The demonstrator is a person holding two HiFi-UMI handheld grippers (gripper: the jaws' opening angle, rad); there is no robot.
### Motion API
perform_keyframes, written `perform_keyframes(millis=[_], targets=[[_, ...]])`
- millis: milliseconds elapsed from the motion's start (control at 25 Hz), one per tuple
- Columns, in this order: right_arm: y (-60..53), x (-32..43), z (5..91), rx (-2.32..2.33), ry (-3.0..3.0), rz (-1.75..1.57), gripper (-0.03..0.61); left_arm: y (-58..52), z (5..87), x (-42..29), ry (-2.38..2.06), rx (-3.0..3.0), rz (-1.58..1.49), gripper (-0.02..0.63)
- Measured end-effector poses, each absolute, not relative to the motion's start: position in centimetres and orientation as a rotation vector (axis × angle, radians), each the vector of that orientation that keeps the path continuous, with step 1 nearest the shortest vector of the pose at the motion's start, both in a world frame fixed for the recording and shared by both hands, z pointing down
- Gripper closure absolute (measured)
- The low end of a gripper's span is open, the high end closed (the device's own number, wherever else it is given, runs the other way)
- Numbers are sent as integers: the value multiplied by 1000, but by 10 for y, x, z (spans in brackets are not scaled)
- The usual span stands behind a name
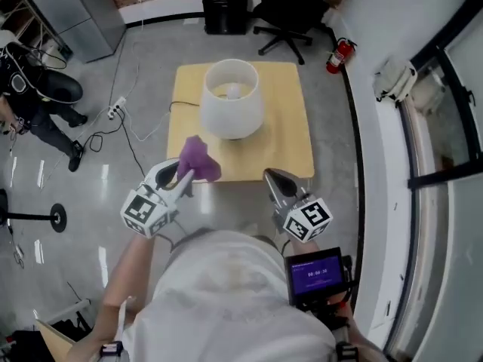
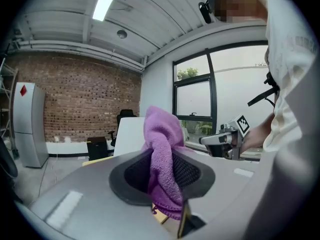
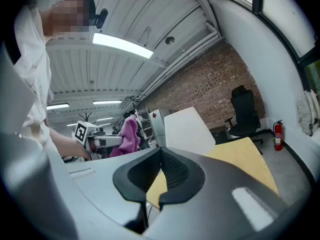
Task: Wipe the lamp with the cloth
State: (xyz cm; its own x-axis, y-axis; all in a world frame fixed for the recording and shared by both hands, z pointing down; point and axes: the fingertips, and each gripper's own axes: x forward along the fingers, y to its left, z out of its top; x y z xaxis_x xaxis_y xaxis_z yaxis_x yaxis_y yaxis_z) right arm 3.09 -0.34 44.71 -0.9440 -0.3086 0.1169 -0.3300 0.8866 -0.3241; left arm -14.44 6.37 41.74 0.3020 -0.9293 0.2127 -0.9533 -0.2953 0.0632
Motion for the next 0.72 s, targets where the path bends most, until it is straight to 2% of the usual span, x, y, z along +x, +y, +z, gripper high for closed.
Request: perform_keyframes(millis=[400,720], targets=[[25,-12,421,524,-2996,438,565,73,440,-161,-1685,2384,157,514],[49,-10,439,552,-2976,418,565,87,457,-151,-1655,2427,172,514]])
